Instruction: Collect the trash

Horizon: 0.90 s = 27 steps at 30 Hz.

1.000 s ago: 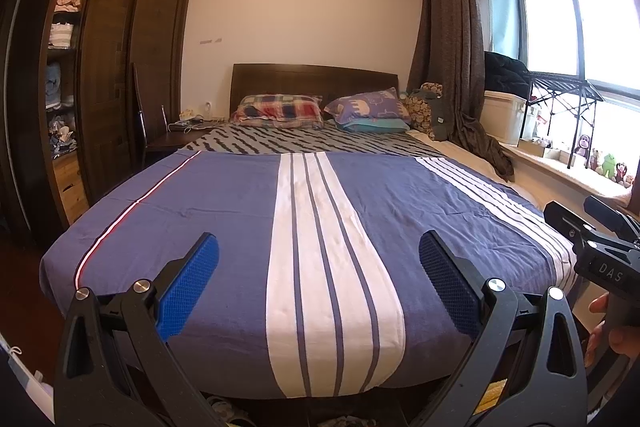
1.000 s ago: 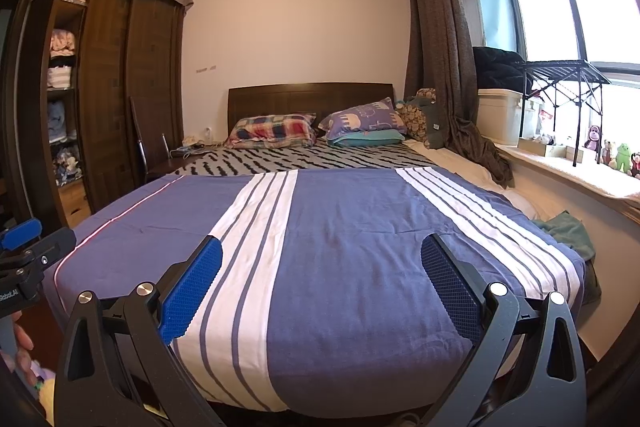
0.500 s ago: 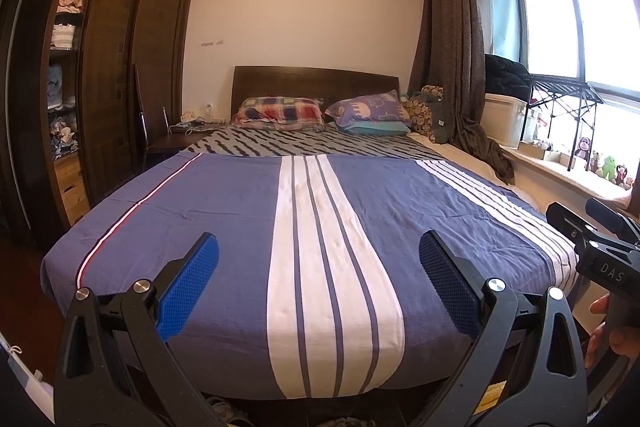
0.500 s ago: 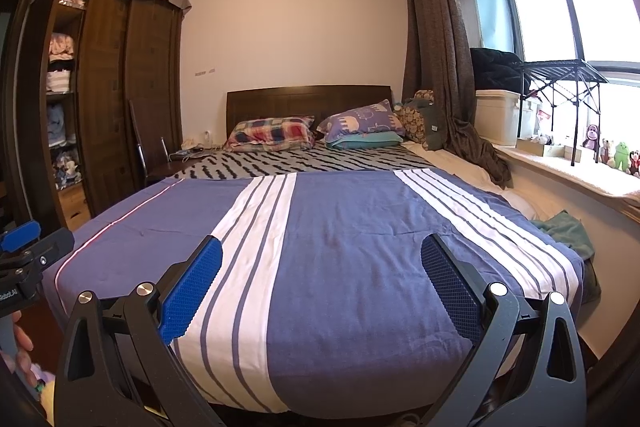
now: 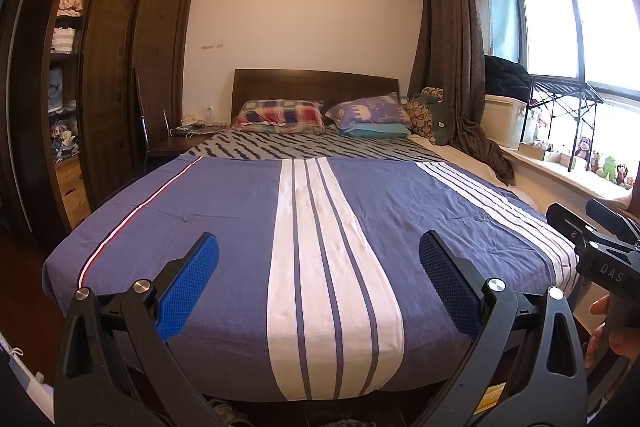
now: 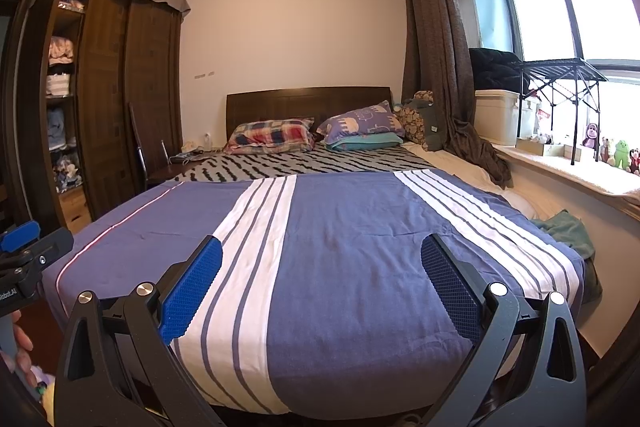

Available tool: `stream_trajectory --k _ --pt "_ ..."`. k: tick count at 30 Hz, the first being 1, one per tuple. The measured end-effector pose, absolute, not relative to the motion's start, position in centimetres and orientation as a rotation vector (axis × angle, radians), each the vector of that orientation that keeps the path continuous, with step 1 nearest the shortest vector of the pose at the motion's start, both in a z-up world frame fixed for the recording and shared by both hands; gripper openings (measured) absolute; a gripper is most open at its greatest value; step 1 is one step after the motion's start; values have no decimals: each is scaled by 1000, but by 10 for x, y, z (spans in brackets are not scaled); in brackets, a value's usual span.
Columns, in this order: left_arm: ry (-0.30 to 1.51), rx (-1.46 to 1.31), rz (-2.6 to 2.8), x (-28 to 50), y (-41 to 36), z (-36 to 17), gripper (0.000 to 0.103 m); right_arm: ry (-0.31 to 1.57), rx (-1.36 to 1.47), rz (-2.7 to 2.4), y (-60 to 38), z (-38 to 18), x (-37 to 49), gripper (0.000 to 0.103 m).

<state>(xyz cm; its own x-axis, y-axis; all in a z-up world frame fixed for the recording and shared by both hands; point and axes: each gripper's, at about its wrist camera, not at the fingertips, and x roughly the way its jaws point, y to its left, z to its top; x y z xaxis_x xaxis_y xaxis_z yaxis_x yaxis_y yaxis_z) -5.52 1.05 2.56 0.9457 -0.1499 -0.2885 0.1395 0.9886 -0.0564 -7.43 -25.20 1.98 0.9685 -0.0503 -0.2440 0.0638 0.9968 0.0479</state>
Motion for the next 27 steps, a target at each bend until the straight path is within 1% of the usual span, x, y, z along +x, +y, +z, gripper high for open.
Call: stream_trajectory --k 27 --pt "303 -76 -162 -57 18 28 95 256 63 -59 -250 18 -71 100"
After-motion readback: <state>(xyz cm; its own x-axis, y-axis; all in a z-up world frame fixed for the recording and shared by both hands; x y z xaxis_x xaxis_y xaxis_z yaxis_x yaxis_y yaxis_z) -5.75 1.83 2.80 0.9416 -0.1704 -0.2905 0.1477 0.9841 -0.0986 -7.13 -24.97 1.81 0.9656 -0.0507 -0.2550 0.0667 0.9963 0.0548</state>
